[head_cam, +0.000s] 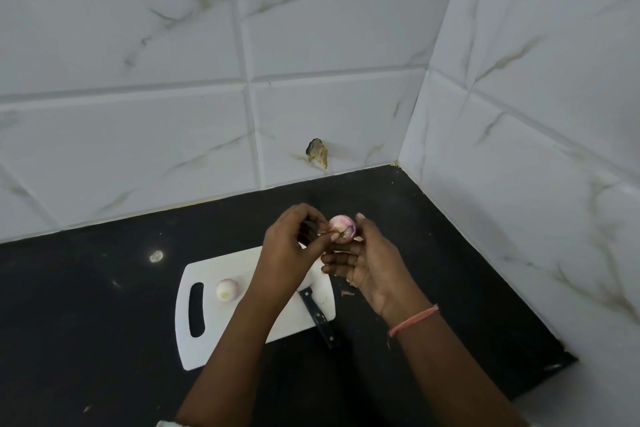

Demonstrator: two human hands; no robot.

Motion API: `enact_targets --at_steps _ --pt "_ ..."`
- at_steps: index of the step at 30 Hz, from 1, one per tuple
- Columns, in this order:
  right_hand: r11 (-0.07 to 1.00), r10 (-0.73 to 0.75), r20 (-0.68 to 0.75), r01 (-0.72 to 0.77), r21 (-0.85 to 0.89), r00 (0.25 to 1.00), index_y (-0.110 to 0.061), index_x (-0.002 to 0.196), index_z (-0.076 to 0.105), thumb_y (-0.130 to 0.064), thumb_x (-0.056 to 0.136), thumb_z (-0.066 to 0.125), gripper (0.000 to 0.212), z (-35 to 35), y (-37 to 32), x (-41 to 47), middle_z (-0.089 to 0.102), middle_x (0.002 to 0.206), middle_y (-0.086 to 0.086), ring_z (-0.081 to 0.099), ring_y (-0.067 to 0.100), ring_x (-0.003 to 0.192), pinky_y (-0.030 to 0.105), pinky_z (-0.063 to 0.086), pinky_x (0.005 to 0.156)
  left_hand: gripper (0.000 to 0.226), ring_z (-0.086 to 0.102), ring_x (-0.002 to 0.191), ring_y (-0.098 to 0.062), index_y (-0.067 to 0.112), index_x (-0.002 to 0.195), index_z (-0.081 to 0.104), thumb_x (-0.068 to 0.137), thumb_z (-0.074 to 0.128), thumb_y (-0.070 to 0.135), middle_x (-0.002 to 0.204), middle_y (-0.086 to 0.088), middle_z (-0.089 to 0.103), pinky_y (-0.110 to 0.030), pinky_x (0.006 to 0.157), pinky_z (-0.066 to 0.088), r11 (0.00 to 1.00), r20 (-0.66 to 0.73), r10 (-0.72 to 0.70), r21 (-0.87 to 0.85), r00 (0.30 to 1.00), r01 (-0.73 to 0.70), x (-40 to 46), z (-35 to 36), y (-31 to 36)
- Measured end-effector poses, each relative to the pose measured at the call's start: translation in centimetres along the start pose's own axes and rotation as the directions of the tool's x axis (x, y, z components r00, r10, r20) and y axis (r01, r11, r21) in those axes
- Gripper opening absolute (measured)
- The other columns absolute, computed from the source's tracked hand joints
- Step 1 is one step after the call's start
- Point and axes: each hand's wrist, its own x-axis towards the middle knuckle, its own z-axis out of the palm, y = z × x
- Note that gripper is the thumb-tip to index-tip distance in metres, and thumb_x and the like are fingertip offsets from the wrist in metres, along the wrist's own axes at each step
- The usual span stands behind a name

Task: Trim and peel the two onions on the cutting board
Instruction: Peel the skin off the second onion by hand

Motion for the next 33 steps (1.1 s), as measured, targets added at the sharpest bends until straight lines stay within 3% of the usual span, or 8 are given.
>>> enact_targets --at_steps 5,11,18,22,25,29,33 --pt "0.996 -0.052 0.024 0.053 -0.073 0.998 0.001 0.109 0.063 -0.041 0.100 0.043 0.047 0.1 -0.3 0.0 0.070 0.088 0.022 0.069 0.026 0.070 0.034 0.057 0.060 0.038 0.062 0.092 -0.004 0.026 0.116 0.069 0.082 0.078 0.012 0.101 0.010 0.066 -0.008 0.073 0.048 0.997 -0.001 0.073 0.013 0.997 -0.073 0.2 0.0 -0.2" --pt "0.998 -0.038 0.016 0.039 -0.047 0.999 -0.001 0.110 0.064 -0.042 0.099 0.045 0.046 0.0 -0.2 0.3 0.072 0.091 0.022 0.070 0.025 0.070 0.033 0.057 0.061 0.016 0.062 0.079 -0.009 0.019 0.091 0.074 0.079 0.080 0.010 0.088 0.010 0.063 -0.011 0.066 0.048 0.994 -0.091 0.067 0.094 0.994 -0.058 0.0 -0.4 -0.4" --pt "0.999 0.001 -0.004 -0.001 0.036 1.000 -0.004 0.108 0.058 -0.045 0.100 0.043 0.044 0.2 -0.1 0.8 0.074 0.088 0.020 0.070 0.025 0.071 0.035 0.057 0.063 0.013 0.061 0.084 -0.003 0.025 0.089 0.070 0.083 0.078 0.017 0.091 0.014 0.062 -0.009 0.066 0.047 0.995 -0.064 0.005 0.101 0.998 0.001 0.2 -0.4 -1.2" --pt "0.999 0.015 -0.072 -0.012 0.047 0.997 -0.006 0.115 0.058 -0.047 0.098 0.044 0.046 -0.2 0.1 1.3 0.073 0.097 0.019 0.071 0.027 0.083 0.036 0.058 0.066 0.015 0.062 0.082 -0.002 0.030 0.089 0.067 0.084 0.076 0.020 0.087 0.018 0.064 -0.007 0.067 0.048 0.989 -0.069 -0.128 0.069 0.989 0.133 0.5 0.5 -1.9" --pt "0.995 0.002 -0.109 0.009 0.102 0.994 -0.004 0.118 0.058 -0.046 0.097 0.047 0.048 -0.6 0.1 1.6 0.069 0.107 0.024 0.064 0.023 0.075 0.034 0.057 0.066 0.009 0.064 0.082 -0.002 0.023 0.091 0.070 0.085 0.076 0.020 0.086 0.012 0.068 -0.007 0.069 0.049 0.978 -0.069 -0.210 -0.013 0.975 0.210 1.1 1.6 -2.3" --pt "0.989 -0.007 -0.131 0.026 0.144 0.991 0.001 0.116 0.061 -0.042 0.096 0.052 0.048 -1.0 0.2 1.7 0.066 0.099 0.028 0.062 0.020 0.066 0.030 0.057 0.059 0.024 0.066 0.090 -0.005 0.022 0.109 0.070 0.086 0.075 0.024 0.099 0.009 0.071 -0.023 0.082 0.057 0.967 -0.025 -0.253 -0.048 0.967 0.251 2.3 3.0 -2.8" --pt "0.988 -0.026 -0.127 0.045 0.150 0.992 -0.001 0.113 0.062 -0.036 0.096 0.054 0.040 -1.5 -0.1 1.6 0.071 0.098 0.024 0.067 0.021 0.069 0.029 0.058 0.059 0.052 0.061 0.106 -0.008 0.023 0.139 0.054 0.090 0.069 0.027 0.124 0.006 0.062 -0.021 0.088 0.050 0.948 0.066 -0.318 -0.007 0.946 0.319 2.7 3.8 -2.8"
